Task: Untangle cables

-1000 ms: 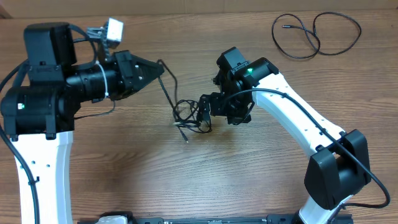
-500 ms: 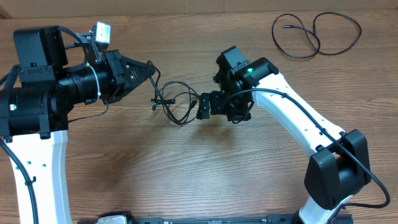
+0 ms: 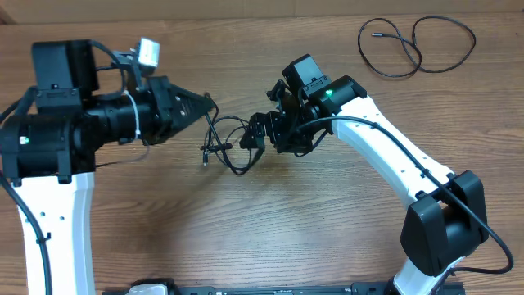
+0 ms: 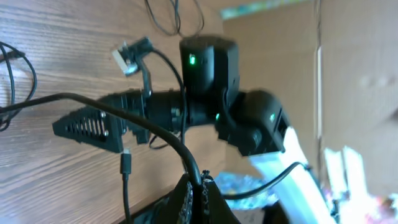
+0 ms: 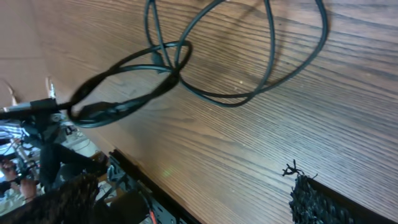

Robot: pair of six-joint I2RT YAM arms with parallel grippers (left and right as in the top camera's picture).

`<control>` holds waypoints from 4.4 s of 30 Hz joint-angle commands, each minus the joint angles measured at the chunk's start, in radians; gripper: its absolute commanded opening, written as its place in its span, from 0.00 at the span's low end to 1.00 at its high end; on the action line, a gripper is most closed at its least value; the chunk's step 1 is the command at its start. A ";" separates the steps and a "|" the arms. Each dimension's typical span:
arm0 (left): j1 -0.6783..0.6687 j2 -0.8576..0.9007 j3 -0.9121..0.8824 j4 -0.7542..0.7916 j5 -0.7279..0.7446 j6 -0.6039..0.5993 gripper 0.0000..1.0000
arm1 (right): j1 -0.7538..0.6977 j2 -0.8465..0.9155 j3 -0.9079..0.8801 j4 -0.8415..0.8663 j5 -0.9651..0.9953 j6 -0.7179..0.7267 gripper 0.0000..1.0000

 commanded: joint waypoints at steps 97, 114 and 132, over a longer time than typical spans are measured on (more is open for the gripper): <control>-0.127 0.544 -0.290 0.130 -0.872 0.120 0.64 | -0.069 0.000 -0.006 -0.019 0.197 0.078 1.00; -0.130 0.658 -0.294 0.206 -0.842 0.385 0.50 | -0.046 0.000 -0.006 0.006 0.200 0.078 1.00; -0.130 0.663 -0.309 0.256 -0.822 0.486 0.41 | -0.045 0.000 -0.006 0.007 0.200 0.078 1.00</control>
